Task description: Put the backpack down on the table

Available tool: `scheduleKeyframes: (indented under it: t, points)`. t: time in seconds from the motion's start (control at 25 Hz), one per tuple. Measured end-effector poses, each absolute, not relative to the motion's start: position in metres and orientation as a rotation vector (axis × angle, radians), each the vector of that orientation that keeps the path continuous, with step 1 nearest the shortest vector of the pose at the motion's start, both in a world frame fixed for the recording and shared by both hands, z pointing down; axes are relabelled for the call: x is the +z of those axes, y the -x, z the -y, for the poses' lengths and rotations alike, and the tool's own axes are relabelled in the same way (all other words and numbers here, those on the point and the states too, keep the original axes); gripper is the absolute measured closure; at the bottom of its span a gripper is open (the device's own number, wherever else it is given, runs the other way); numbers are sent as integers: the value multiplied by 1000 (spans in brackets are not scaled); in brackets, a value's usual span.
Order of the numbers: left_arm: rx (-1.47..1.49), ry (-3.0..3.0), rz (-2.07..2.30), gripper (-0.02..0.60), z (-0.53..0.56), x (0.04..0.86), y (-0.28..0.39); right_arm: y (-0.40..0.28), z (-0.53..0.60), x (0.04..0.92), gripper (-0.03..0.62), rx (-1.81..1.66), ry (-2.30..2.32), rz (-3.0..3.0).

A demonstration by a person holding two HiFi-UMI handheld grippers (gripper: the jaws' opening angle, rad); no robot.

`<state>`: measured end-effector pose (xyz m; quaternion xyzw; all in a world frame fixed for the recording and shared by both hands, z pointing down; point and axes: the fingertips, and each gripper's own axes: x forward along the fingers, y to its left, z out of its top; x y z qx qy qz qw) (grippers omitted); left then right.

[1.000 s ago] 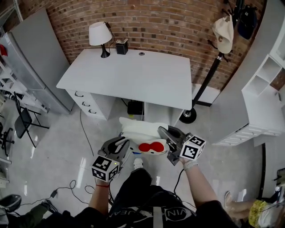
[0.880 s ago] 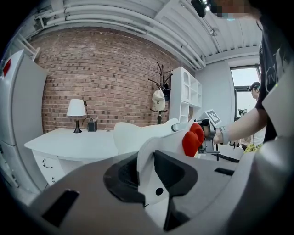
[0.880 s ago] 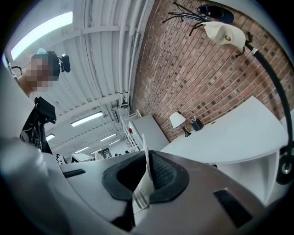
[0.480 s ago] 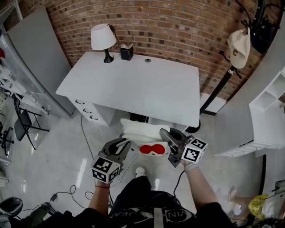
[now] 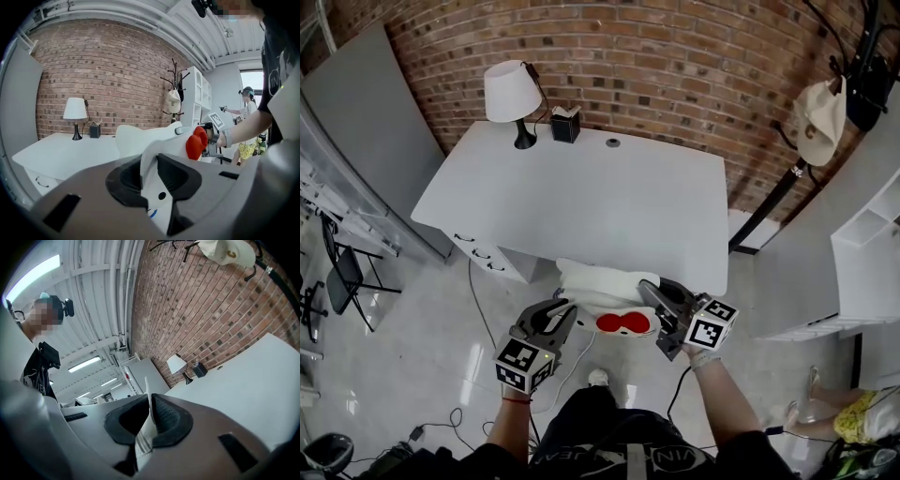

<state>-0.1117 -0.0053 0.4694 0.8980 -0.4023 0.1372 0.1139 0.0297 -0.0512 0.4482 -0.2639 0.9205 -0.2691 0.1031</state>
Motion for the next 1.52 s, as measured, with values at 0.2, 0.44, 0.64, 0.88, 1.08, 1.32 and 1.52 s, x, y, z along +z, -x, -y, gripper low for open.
scheduleKeyframes:
  t: [0.2, 0.44, 0.64, 0.88, 1.08, 1.32, 1.52]
  points:
    - [387, -2663, 1141, 503, 37, 472, 112, -29, 81, 453, 579, -788, 801, -2695]
    - [346, -2668, 1118, 503, 75, 471, 107, -35, 116, 459, 579, -800, 849, -2678]
    - [342, -2694, 1107, 503, 106, 467, 96, -47, 145, 458, 579, -798, 871, -2667]
    - [346, -2699, 1101, 503, 149, 467, 85, -56, 187, 464, 579, -806, 881, -2694]
    - [332, -2689, 1102, 511, 189, 469, 79, -61, 228, 469, 580, -826, 868, -2724]
    - [315, -2666, 1115, 511, 234, 473, 68, -70, 273, 477, 580, -849, 850, -2727]
    - [330, -2657, 1114, 511, 265, 482, 61, -80, 304, 480, 582, -850, 853, -2724]
